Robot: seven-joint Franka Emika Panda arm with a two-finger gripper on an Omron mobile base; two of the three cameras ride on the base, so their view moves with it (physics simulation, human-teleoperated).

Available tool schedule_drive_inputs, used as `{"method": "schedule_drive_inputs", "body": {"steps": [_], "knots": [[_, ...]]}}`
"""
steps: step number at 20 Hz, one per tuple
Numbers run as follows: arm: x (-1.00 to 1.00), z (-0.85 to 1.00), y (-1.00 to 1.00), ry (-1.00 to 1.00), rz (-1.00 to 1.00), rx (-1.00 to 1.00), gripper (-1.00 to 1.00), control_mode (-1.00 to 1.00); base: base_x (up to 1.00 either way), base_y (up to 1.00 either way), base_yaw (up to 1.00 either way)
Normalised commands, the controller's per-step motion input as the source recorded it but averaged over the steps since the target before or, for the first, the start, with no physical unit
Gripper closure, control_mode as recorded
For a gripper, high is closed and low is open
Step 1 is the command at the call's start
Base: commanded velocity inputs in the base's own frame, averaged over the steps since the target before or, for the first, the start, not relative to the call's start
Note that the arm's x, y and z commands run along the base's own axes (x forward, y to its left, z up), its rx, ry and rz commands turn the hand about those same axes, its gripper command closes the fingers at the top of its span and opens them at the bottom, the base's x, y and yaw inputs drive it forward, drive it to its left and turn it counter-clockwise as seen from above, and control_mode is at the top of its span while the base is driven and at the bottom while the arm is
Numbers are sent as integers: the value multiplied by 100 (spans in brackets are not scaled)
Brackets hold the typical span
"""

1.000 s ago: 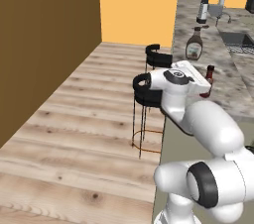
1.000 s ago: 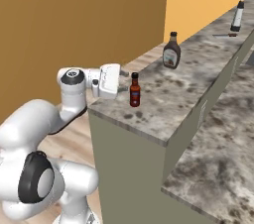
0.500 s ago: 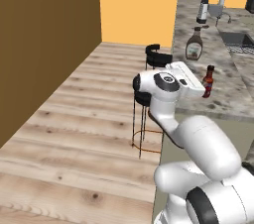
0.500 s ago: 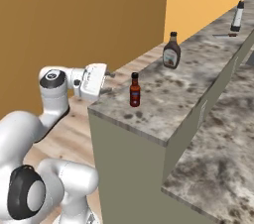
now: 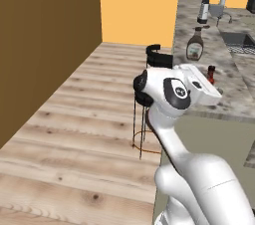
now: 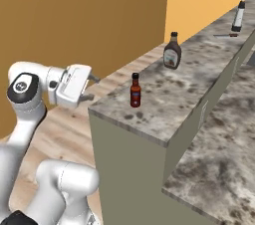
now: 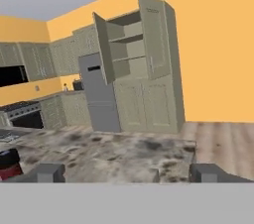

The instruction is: Move the syrup bottle and condiment bottle from the cabinet to the dining counter.

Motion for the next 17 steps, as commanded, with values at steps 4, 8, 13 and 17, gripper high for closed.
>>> {"method": "schedule_drive_inputs", "body": {"steps": [4, 8, 13, 17], "knots": [[-80, 5, 24, 15, 3, 18, -100, -100, 0, 0, 0], [-60, 0, 25, 22, 13, 26, -100, -100, 0, 0, 0], [-47, 0, 18, 25, 19, 31, -100, -100, 0, 0, 0], [-23, -9, 23, 29, 23, 31, -100, -100, 0, 0, 0]]}}
